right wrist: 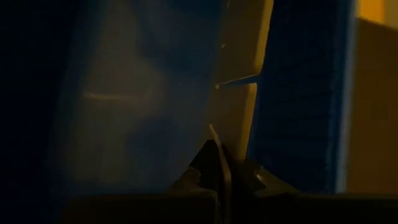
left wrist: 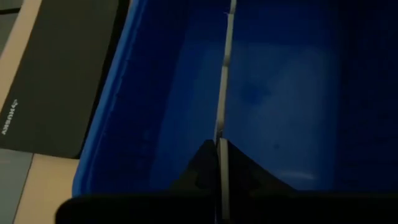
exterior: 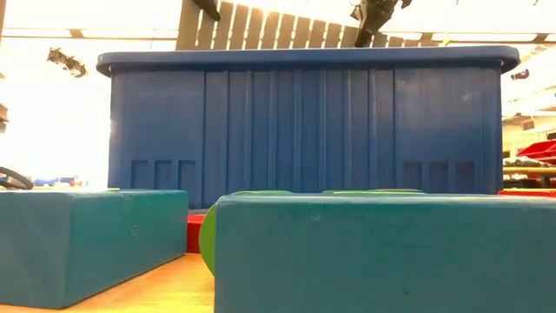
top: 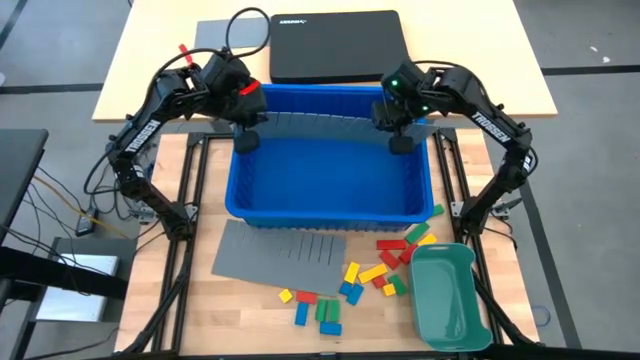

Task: Sort Items/Unsort Items

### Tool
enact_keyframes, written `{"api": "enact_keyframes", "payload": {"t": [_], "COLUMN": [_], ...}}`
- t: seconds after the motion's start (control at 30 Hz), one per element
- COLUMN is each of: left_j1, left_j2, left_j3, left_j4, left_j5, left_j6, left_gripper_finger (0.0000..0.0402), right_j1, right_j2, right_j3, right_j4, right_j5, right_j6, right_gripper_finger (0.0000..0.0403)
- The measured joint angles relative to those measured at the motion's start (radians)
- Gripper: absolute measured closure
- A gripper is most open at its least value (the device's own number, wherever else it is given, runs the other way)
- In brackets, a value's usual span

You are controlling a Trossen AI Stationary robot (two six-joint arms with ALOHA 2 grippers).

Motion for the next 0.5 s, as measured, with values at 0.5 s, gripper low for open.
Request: {"api": "enact_keyframes", "payload": {"t": [0.5], "left_j1": [0.003], "left_j2": [-0.002], "left_j3": [0.001], "left_j4": [0.008], "left_j5": [0.011], "left_j6": [-0.058], "left_gripper_finger": [0.0398], "right_j1": [-0.004], "right_j2": [0.0], "right_j3": [0.123], "right_j4": [-0.022], "right_j5": [-0.032], "right_j6": [0.09], "right_gripper_finger": [0.0403]}}
